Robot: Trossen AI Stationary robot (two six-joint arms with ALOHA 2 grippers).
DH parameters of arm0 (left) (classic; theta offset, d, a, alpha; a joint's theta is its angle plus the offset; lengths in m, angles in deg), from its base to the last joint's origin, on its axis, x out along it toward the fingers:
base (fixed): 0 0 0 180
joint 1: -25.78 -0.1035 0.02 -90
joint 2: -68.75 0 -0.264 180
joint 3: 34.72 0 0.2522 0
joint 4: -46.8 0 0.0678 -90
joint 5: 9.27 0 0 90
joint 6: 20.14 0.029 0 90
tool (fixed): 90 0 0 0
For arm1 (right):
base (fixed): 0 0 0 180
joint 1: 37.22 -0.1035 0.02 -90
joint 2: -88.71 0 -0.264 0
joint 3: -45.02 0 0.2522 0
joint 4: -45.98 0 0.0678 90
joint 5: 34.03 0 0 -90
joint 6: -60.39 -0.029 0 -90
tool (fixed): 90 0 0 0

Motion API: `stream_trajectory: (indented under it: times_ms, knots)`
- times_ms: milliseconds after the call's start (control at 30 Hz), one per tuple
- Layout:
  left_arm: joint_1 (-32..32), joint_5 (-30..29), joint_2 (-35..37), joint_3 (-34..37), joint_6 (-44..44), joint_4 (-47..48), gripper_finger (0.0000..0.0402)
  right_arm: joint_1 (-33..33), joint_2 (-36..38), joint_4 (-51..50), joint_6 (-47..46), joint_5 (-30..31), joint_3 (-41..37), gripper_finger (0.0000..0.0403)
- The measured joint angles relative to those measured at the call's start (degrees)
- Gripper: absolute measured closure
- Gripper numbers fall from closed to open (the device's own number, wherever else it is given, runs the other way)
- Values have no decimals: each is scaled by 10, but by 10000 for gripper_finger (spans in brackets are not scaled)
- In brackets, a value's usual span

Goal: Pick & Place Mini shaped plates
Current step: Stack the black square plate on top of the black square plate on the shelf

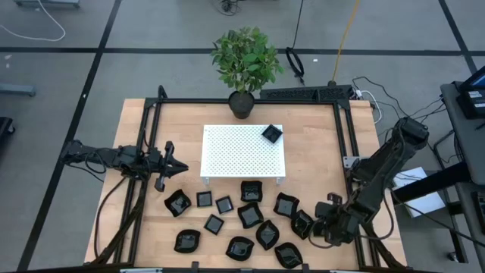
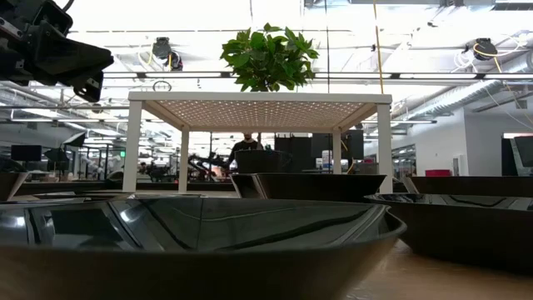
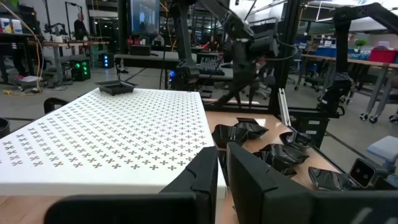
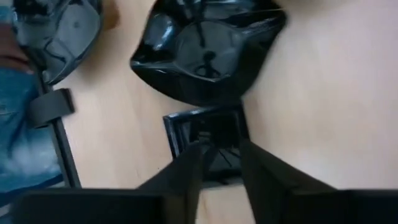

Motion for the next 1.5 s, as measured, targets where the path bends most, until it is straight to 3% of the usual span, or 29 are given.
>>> stream_trajectory:
  times_ms: [167,800,967,1233,1500]
  knots:
    - [0,0,0,0,0,0,364,0,0,34,18,2,-47,259]
    - [0,0,0,0,0,0,364,0,1,111,29,1,-118,268]
    - [0,0,0,0,0,0,364,0,1,107,44,1,-119,297]
    - [0,0,0,0,0,0,364,1,1,109,64,0,-119,394]
    - [0,0,0,0,0,0,364,1,7,109,58,-1,-120,400]
